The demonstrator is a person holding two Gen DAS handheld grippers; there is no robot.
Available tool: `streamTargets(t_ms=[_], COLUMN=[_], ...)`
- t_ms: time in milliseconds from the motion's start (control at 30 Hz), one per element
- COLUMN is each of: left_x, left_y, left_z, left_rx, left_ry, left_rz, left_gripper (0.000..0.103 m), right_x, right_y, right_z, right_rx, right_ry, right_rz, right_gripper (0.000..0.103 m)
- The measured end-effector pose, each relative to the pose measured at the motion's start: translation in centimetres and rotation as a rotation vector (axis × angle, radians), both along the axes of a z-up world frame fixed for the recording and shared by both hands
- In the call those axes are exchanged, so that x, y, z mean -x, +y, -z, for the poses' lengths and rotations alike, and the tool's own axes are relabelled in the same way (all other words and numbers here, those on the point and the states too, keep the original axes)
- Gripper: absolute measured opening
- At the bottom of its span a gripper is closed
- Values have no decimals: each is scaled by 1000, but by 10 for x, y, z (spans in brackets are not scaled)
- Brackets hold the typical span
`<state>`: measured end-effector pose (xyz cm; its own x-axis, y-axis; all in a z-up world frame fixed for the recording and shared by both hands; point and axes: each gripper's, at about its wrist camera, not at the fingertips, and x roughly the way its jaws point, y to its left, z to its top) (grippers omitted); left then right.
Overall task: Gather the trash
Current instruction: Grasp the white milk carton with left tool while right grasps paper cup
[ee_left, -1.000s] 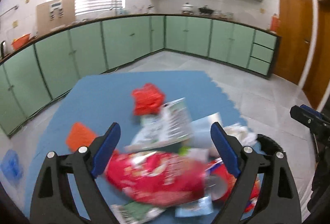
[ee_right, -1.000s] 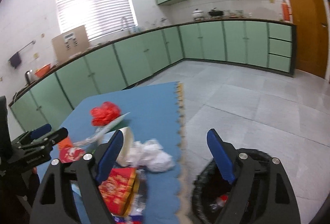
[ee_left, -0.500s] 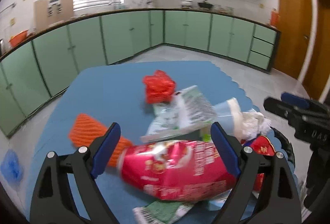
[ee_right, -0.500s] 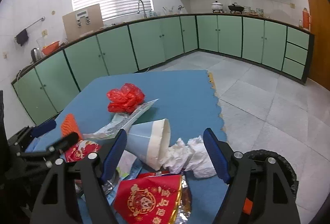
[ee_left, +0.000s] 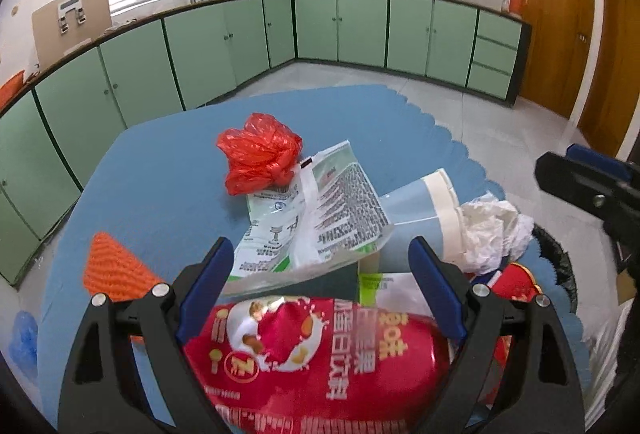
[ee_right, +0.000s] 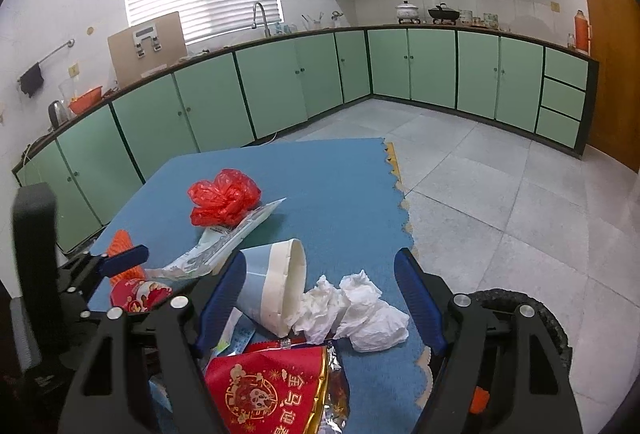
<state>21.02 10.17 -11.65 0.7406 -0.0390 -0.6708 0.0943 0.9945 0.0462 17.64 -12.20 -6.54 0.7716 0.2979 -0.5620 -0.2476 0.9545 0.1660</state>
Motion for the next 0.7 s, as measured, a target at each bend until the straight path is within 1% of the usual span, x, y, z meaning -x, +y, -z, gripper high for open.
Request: streamTargets(t_ms=[67,133,233,267,300,333,400,467,533,567,600,700], left_x=[-7,-13,-20,-21,-22,-22,-23,-22,-18,-17,-14,-8], left_y=[-2,-3,-2,-2,-1,-1,-1,3,6,7,8,14], left_z=[3,6,8,8,8,7,7,6,3,2,0,-7], left_rx=[-15,-27,-14,-7,6,17,36,79,91,96,102,124], left_ry=[26,52,78,80,82,83,87,85,64,54,45,17], left_rz=[3,-5,-14,-16,-18,-20,-29,-34,-45,-48,-48,-61], left_gripper=[86,83,75,70,62,57,41,39,35,28,23,14], right_x=[-2,-5,-10,-11,-13,-14,-15,-16,-17,-18,-19,-22], right_y=[-1,-3,-4,-5,-6,-5,-5,-4,-3,-2,-1,4], right_z=[2,3,7,9,11,12,14,15,15,17,18,20], right_rx=[-4,-7,-13,-15,-17,-18,-18,-17,-13,-14,-15,-16], right_ry=[6,13,27,32,36,38,44,46,48,50,55,62], right_rz=[2,4,4,4,4,3,-2,-10,-20,-29,-37,-65], right_gripper=[75,75,75,75,75,75,74,74,73,73,72,69])
